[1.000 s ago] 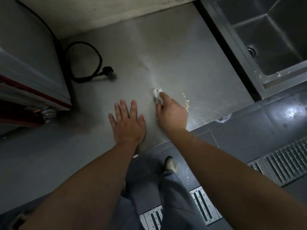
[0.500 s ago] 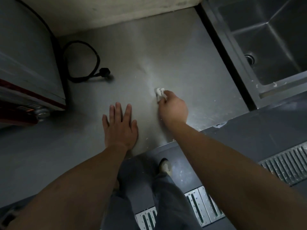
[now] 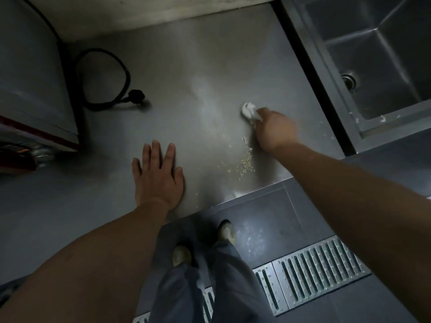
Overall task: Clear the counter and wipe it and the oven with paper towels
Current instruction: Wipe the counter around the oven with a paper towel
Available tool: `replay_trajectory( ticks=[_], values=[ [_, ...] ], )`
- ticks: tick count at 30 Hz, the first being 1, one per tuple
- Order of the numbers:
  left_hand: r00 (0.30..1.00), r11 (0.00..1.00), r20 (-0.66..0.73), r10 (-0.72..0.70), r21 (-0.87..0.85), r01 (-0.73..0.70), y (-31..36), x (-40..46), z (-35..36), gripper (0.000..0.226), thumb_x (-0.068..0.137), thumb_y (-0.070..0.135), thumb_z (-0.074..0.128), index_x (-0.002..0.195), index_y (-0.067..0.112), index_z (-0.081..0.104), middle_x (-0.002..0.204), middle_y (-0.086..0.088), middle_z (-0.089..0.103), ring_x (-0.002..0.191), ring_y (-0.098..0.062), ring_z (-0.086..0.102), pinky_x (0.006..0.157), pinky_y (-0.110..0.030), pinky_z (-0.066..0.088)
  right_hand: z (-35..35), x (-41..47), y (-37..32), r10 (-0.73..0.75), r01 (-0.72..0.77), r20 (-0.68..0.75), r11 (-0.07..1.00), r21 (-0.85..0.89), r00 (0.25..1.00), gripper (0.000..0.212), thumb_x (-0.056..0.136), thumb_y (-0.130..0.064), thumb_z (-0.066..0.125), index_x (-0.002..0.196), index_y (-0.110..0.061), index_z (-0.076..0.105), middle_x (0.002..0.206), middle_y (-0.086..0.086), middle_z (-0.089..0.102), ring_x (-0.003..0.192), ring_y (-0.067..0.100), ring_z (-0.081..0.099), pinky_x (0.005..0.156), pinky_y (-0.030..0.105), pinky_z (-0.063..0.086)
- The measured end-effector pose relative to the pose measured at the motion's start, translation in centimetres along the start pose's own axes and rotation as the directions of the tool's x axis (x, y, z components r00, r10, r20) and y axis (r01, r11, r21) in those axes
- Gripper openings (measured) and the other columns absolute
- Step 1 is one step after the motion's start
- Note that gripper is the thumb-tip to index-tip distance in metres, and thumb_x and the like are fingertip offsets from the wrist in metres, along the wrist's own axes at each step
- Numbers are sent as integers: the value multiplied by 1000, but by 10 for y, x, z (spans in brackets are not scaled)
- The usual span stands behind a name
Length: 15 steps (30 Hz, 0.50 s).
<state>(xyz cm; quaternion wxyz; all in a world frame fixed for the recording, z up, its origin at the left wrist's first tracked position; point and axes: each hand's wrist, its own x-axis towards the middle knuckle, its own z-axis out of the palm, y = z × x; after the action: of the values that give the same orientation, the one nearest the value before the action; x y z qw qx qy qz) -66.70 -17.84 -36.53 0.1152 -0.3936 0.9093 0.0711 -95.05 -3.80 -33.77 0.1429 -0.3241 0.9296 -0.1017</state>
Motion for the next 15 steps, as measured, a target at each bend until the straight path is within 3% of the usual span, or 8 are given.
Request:
replay_trajectory(
  ticks=[5, 10, 12, 15],
  values=[
    [1000, 999, -24, 2, -42, -3, -2, 0, 1, 64, 101, 50, 23, 160, 32, 8, 168, -6, -1, 154, -26, -6, 123, -52, 0, 27, -60, -20, -195, 196, 12, 981, -8, 981, 38, 92, -31, 54, 129, -22, 57, 104, 14, 65, 89, 39, 65, 72, 40, 51],
    [1000, 997, -30, 10, -76, -12, -4, 1, 3, 63, 100, 48, 23, 160, 32, 10, 168, -5, 0, 154, -26, -7, 122, -52, -2, 23, -95, -29, -238, 239, 71, 971, 3, 969, 46, 87, -40, 46, 129, -27, 59, 109, 10, 69, 94, 35, 66, 76, 38, 51],
    [999, 996, -33, 20, -84, -23, -5, 1, 4, 63, 100, 48, 23, 160, 32, 9, 168, -6, 0, 154, -26, -7, 122, -52, -2, 14, -91, -29, -203, 200, 70, 979, 51, 977, 47, 88, -40, 43, 128, -26, 61, 111, 12, 70, 99, 35, 65, 79, 37, 50],
    [999, 994, -42, 34, -99, -38, -6, 1, 4, 64, 100, 47, 22, 160, 31, 10, 168, -7, 1, 154, -28, -5, 122, -53, -1, -9, -74, -23, 26, -12, -89, 989, 147, 996, 34, 98, -31, 50, 130, -23, 60, 112, 16, 70, 102, 37, 64, 81, 36, 48]
  ],
)
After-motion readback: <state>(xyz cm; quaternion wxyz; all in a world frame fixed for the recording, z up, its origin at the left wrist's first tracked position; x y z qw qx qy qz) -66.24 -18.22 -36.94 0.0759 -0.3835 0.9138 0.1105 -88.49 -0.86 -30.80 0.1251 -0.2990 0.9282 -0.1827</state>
